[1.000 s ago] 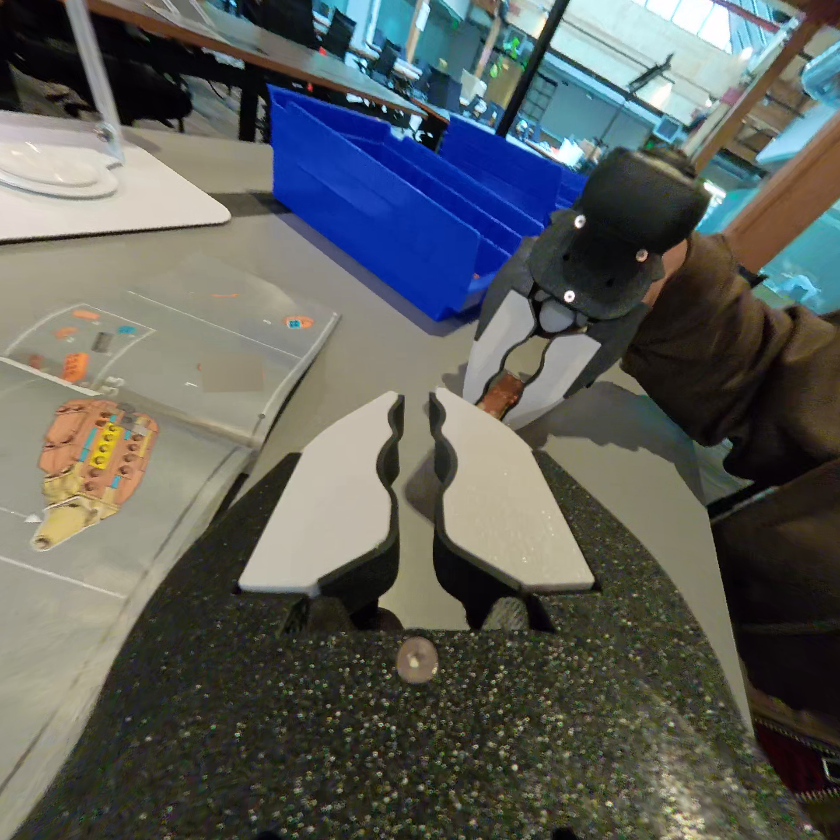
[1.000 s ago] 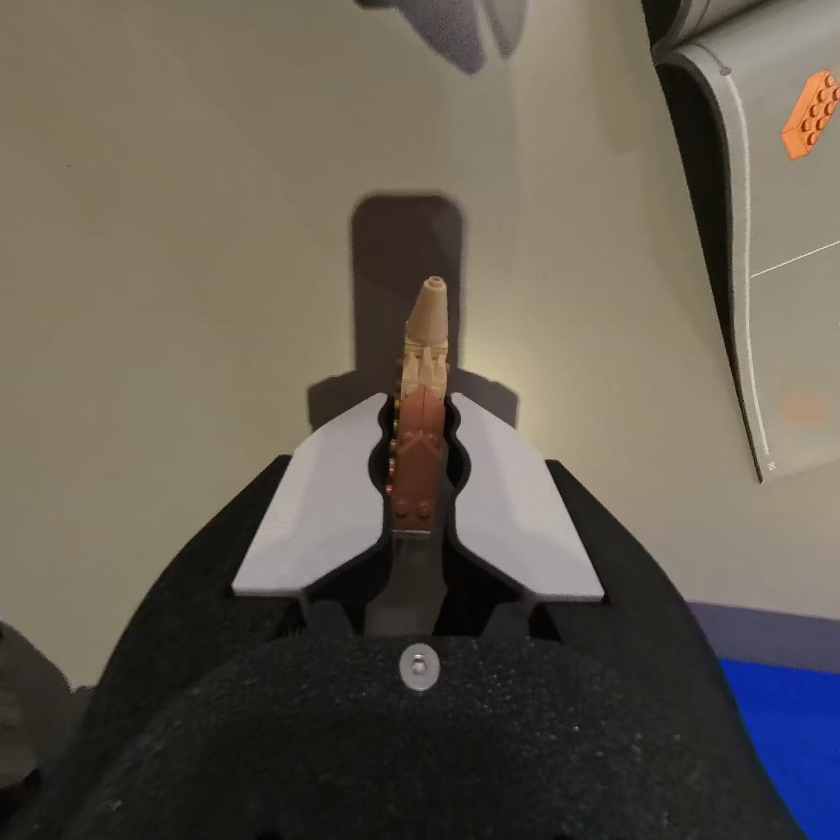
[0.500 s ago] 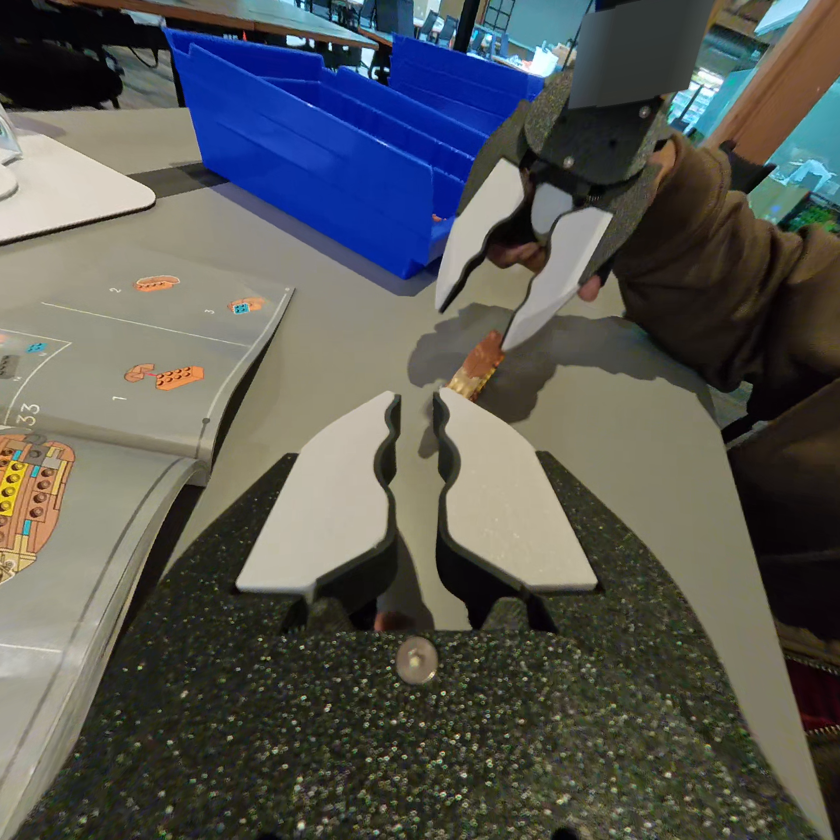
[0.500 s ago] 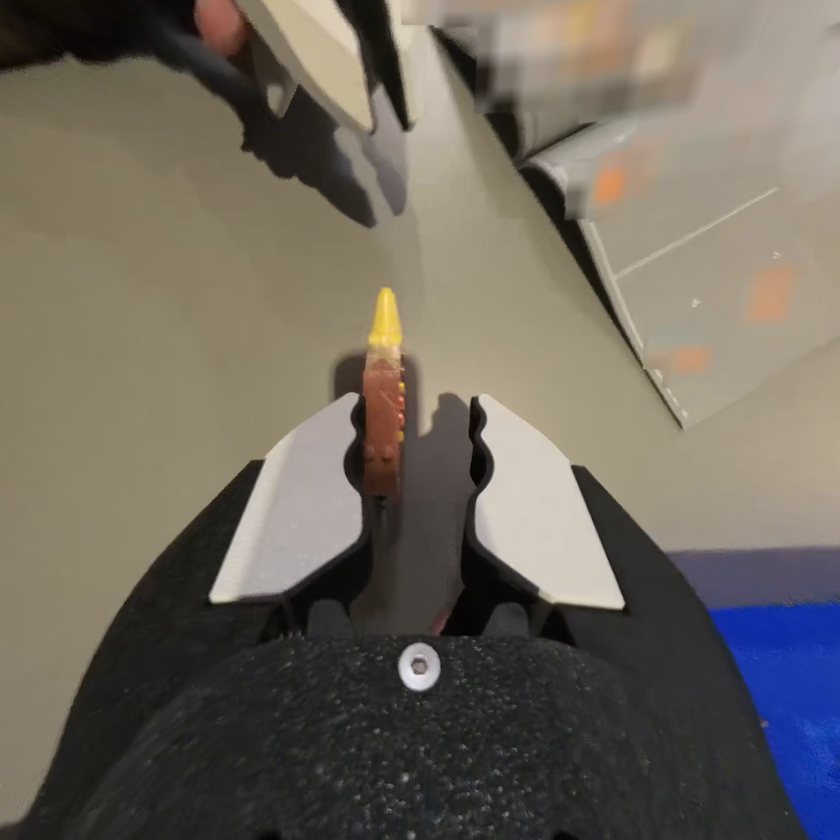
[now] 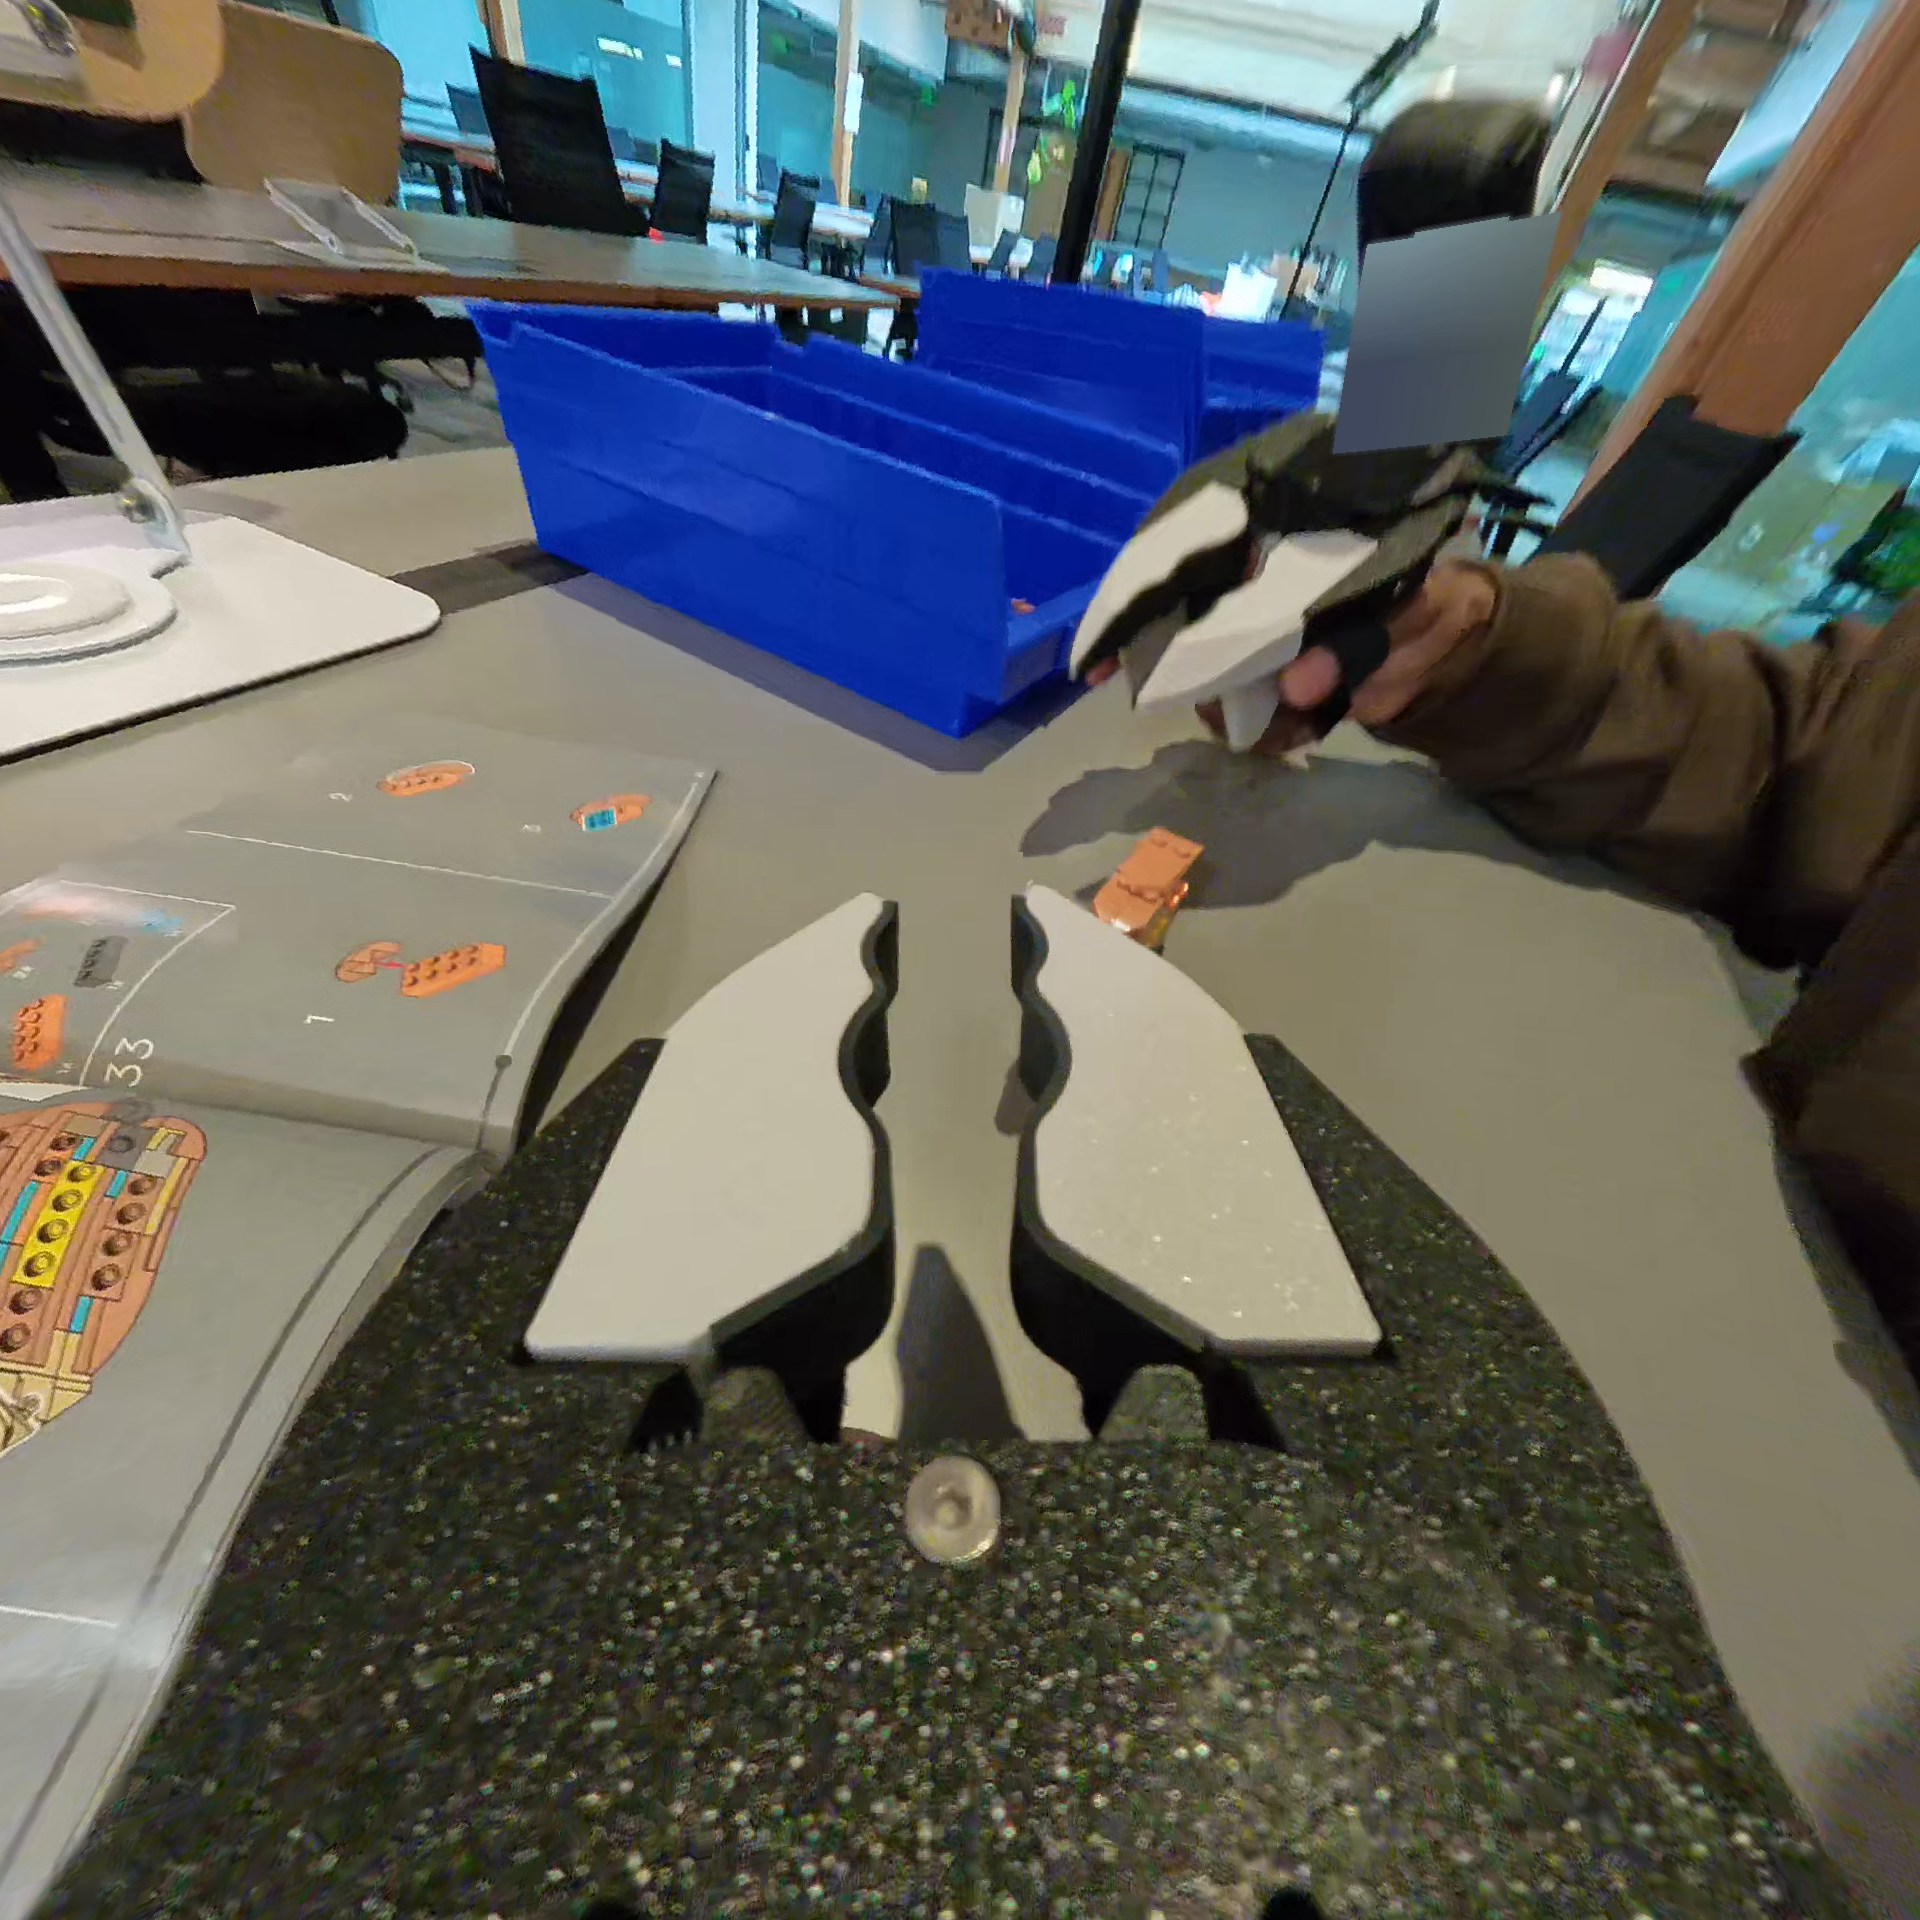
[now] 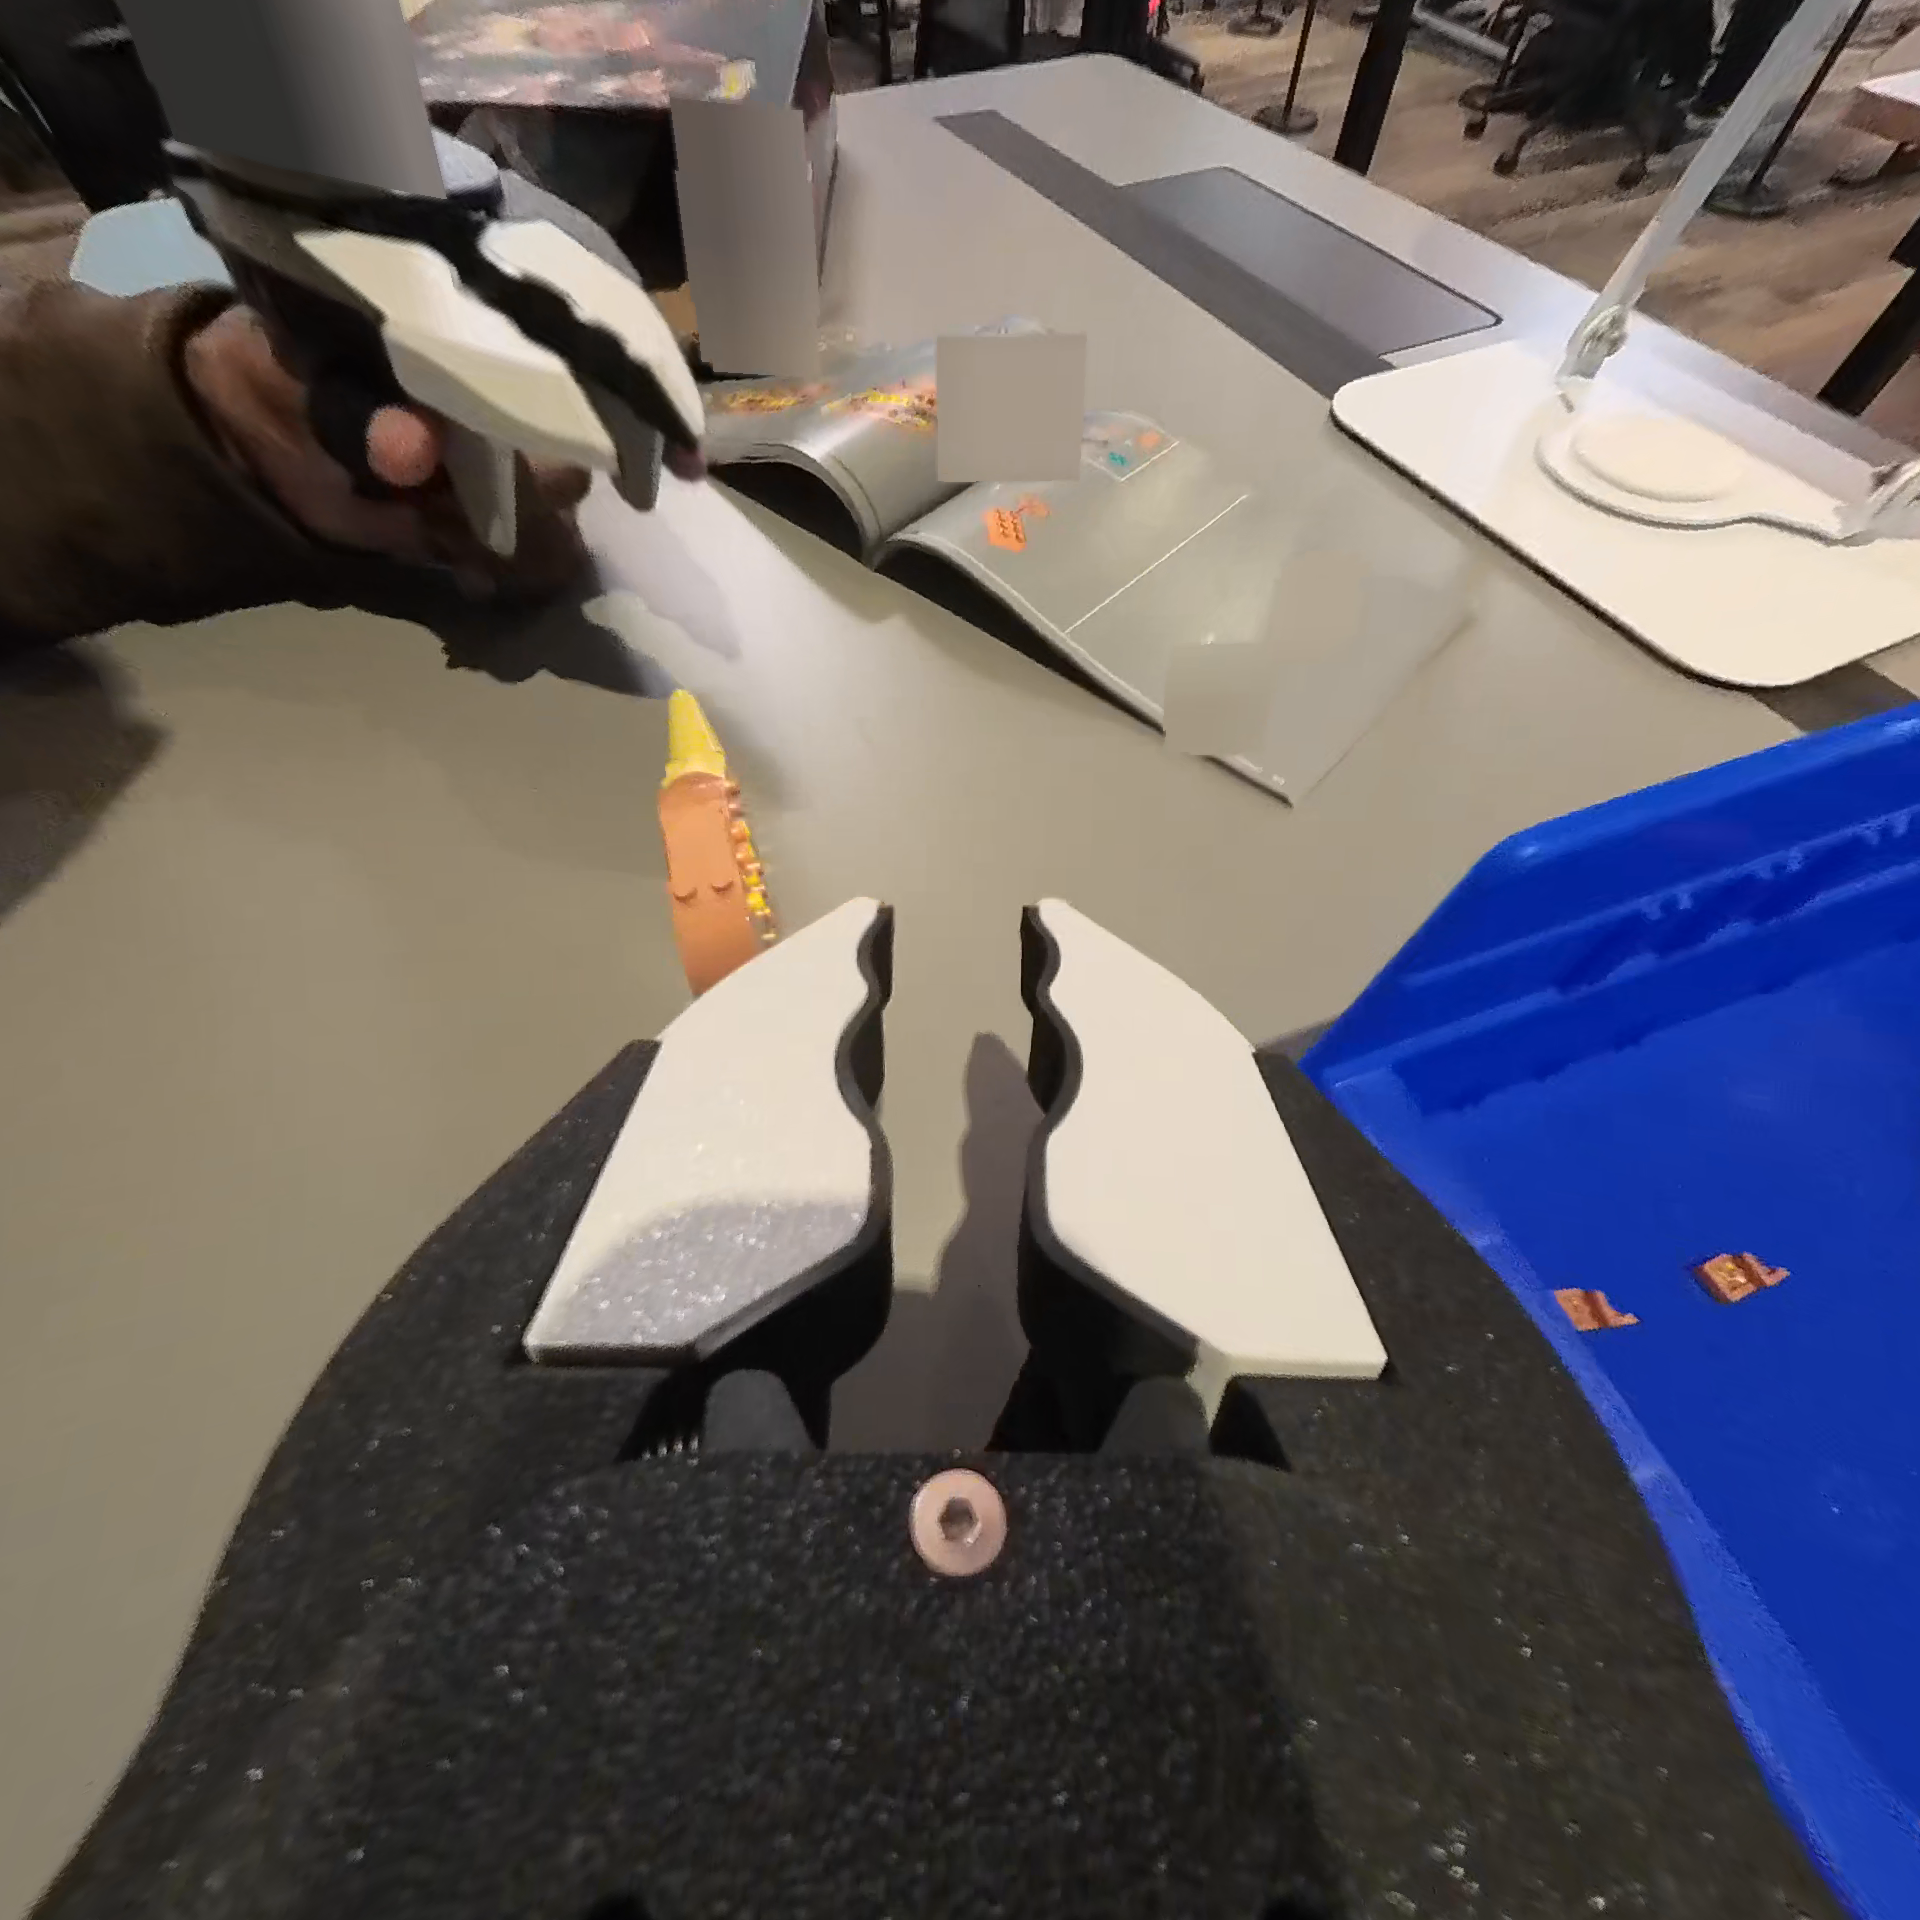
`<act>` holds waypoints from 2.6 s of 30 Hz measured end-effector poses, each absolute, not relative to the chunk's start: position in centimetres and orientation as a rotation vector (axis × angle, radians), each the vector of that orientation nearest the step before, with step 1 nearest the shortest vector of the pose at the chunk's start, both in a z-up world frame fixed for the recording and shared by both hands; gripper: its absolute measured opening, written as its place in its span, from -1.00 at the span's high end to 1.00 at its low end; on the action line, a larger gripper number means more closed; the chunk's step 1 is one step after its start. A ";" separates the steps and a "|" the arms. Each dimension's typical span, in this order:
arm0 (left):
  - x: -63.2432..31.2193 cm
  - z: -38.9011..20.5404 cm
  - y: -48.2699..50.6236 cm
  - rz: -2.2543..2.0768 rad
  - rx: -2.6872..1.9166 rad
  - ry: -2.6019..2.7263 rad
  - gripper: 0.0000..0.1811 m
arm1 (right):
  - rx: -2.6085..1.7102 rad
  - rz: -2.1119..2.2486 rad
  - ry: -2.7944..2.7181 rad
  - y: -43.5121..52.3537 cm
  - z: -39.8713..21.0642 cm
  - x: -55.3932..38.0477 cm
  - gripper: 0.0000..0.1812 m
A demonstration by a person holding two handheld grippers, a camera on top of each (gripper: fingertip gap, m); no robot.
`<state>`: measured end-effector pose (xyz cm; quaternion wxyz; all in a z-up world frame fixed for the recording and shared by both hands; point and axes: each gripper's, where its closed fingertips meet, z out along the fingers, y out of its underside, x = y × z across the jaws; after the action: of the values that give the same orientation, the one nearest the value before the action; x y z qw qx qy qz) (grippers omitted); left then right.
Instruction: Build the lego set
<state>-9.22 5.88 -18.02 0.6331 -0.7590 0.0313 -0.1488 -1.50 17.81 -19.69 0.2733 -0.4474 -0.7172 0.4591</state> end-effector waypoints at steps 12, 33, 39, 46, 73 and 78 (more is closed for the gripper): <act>-10.9 -16.4 5.8 -0.415 -1.592 -0.050 0.82 | -1.301 1.465 -1.871 17.9 -20.6 -1.8 0.83; -9.9 -17.4 6.1 -0.441 -1.669 -0.016 0.81 | -1.040 1.239 -2.194 12.2 -22.6 -0.2 0.40; -9.9 -17.6 6.3 -0.436 -1.686 -0.018 0.82 | -1.099 1.164 -2.194 11.9 -23.4 -1.1 0.47; -10.1 -17.6 6.4 -0.447 -1.687 -0.035 0.82 | -1.123 1.143 -2.217 11.8 -23.9 -1.4 0.77; -10.6 -17.3 6.2 -0.486 -1.660 -0.071 0.83 | -1.156 1.142 -2.090 14.6 -21.7 -1.7 0.54; -10.7 -17.2 6.2 -0.486 -1.658 -0.074 0.83 | -1.081 1.207 -1.969 17.3 -15.0 0.4 0.58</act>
<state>-10.68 6.16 -17.24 0.6488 -0.7296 -0.0326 -0.2137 0.39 17.34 -15.03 0.2915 -0.4056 -0.7386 0.4528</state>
